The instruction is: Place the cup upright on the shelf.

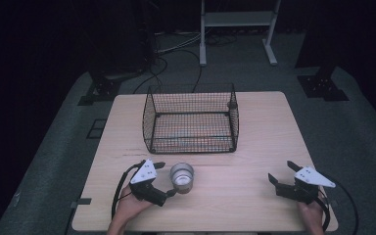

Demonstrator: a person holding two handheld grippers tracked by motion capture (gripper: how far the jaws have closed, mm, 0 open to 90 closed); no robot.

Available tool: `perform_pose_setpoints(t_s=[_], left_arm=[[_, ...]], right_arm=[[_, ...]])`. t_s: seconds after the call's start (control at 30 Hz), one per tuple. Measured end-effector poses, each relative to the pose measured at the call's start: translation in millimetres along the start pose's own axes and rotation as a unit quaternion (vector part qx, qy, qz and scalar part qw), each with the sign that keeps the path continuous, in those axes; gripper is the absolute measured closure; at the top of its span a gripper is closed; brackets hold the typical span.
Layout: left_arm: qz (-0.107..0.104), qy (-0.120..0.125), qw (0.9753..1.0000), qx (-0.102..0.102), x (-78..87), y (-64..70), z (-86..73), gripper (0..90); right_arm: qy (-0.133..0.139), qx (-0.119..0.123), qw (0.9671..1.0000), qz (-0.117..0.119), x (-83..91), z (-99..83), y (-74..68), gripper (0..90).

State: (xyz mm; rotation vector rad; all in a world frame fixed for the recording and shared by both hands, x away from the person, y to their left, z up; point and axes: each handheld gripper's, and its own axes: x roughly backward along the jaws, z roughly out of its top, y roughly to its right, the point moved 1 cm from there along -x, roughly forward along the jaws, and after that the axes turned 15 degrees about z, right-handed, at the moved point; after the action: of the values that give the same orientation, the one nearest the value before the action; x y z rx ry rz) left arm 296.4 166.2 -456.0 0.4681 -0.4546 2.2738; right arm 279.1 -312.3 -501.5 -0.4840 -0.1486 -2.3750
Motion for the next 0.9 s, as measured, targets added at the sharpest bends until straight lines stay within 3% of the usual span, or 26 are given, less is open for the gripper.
perform_pose_setpoints(t_s=[0.37,0.9], left_arm=[[-0.012,-0.023,0.9995,-0.016,-15.3,2.8,6.4,0.0],[-0.036,-0.058,0.9976,-0.017,-36.4,3.4,8.8,0.0]], right_arm=[[0.0,0.001,1.0,0.001,0.1,-0.1,-0.1,13.5],[0.0,0.003,1.0,0.004,-0.3,0.1,-0.3,13.4]])
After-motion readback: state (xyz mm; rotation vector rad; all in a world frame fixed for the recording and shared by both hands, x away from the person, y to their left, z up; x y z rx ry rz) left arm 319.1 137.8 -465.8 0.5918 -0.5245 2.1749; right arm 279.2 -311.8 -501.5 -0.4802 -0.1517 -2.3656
